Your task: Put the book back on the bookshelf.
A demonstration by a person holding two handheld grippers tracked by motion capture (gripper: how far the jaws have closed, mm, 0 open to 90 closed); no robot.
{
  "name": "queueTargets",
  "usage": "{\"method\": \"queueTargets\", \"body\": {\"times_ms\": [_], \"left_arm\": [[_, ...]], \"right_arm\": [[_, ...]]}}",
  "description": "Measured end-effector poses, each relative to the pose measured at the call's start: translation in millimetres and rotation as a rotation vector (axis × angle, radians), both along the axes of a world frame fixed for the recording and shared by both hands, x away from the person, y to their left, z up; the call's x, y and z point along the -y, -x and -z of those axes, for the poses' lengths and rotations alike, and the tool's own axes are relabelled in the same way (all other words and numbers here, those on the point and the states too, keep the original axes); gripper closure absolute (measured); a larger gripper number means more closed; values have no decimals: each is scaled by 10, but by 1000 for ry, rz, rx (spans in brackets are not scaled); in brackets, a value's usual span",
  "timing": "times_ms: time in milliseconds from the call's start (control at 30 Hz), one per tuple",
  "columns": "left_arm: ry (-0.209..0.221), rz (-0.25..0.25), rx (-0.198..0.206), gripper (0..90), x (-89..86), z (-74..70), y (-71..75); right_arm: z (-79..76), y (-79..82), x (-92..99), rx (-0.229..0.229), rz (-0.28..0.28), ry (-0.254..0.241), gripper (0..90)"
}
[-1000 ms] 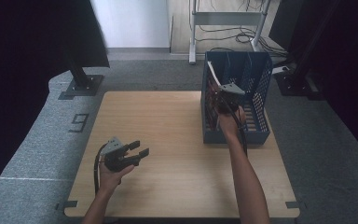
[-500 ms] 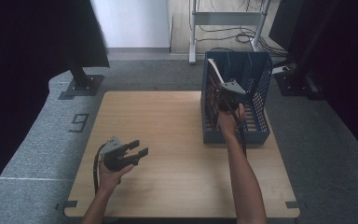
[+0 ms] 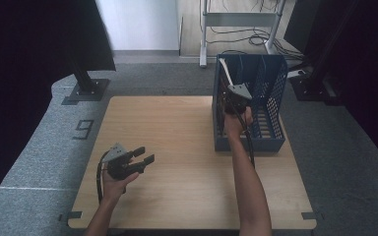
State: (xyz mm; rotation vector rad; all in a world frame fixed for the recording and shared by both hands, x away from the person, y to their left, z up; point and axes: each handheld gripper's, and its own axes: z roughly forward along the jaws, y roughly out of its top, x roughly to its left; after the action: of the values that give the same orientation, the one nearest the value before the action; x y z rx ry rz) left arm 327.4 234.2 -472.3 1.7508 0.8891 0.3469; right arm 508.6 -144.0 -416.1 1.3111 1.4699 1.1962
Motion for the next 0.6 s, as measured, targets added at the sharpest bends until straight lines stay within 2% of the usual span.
{"method": "queueTargets", "body": {"times_ms": [233,300,567,600], "left_arm": [[0,-3,-3,422,-3,11,-12],[-2,2,-3,422,8,9,-5],[-6,7,-1,421,27,4,5],[-8,9,-2,420,31,5,5]], "right_arm": [[15,-27,-45,11,-23,12,815],[13,-22,-60,11,-46,16,803],[-30,4,-13,13,-97,-21,741],[-42,9,0,13,-108,-35,703]]}}
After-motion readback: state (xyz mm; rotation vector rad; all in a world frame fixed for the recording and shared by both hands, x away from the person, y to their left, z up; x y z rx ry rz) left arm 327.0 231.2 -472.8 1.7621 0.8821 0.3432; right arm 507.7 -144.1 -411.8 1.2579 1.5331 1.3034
